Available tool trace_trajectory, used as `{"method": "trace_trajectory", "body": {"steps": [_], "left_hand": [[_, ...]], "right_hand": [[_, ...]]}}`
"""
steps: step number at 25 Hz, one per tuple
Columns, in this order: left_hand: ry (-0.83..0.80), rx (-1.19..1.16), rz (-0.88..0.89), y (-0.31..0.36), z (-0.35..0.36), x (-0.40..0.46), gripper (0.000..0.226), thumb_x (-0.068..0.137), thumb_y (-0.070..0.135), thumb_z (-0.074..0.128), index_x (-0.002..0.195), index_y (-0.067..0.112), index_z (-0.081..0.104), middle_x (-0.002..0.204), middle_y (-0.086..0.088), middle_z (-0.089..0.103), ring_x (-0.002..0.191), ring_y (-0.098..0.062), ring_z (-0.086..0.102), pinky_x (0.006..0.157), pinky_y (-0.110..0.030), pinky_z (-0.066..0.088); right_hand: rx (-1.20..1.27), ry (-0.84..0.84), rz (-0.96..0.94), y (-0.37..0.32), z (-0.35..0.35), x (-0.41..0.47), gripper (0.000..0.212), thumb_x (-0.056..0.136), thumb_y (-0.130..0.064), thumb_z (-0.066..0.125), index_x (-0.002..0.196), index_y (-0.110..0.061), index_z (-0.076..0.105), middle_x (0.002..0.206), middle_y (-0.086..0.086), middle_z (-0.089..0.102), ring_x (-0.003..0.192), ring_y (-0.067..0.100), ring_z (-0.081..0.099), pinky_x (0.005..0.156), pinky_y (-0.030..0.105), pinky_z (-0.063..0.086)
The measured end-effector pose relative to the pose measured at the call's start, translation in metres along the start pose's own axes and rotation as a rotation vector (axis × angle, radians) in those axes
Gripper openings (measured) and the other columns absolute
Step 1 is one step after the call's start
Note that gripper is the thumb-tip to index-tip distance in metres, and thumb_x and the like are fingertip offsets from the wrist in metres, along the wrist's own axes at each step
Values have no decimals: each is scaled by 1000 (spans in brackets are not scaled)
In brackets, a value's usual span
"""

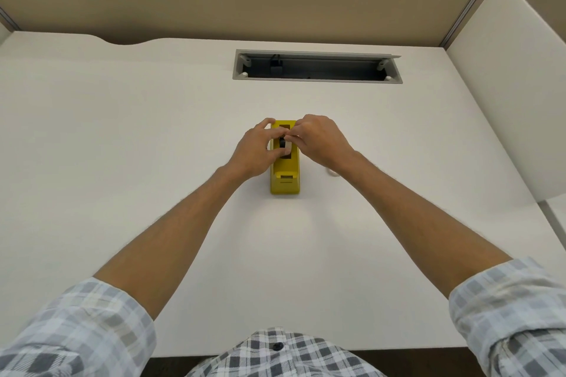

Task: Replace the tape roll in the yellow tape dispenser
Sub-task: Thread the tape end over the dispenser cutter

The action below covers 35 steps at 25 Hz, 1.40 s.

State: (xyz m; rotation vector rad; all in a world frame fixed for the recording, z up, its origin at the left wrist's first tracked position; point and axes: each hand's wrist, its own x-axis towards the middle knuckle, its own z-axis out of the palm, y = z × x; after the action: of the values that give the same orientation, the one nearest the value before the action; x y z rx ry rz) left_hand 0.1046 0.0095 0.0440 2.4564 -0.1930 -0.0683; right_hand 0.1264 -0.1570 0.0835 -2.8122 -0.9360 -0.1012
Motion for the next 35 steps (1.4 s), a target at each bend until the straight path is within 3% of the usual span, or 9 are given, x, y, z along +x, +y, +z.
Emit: {"method": "trace_trajectory", "body": {"steps": [6, 11, 20, 31, 35], "left_hand": [[-6, 17, -13, 3, -4, 1, 39, 87, 34, 68, 126, 32, 63, 152, -4, 40, 129, -33, 46, 101, -46, 42], [-17, 29, -23, 3, -4, 1, 40, 87, 37, 69, 126, 33, 63, 152, -4, 41, 125, -34, 49, 100, -48, 44], [-20, 22, 5, 2, -6, 0, 37, 88, 39, 67, 124, 35, 64, 148, -4, 46, 123, -31, 51, 98, -46, 45], [-22, 20, 5, 6, -8, -2, 40, 88, 36, 67, 128, 29, 63, 146, -5, 47, 125, -31, 49, 102, -46, 43], [-22, 18, 11, 5, -7, -2, 39, 89, 38, 67, 126, 31, 63, 145, -5, 47, 124, -30, 50, 101, -46, 43]], "right_hand": [[10, -55, -53, 3, -7, 10, 28, 99, -27, 51, 108, -11, 73, 91, 7, 72, 81, 21, 63, 67, 26, 39], [9, -54, -51, 6, -7, 12, 30, 100, -26, 49, 109, -9, 72, 92, 8, 72, 81, 21, 63, 73, 31, 51], [-10, -51, -75, 4, -4, 4, 33, 101, -32, 47, 109, -12, 72, 94, 7, 71, 86, 21, 62, 69, 25, 37], [45, -21, -36, 5, -4, 4, 31, 101, -28, 48, 108, -10, 73, 92, 7, 71, 85, 22, 62, 73, 33, 48], [17, -33, -114, 10, -4, -5, 30, 101, -29, 48, 107, -13, 72, 95, 6, 72, 90, 22, 62, 72, 34, 50]]}}
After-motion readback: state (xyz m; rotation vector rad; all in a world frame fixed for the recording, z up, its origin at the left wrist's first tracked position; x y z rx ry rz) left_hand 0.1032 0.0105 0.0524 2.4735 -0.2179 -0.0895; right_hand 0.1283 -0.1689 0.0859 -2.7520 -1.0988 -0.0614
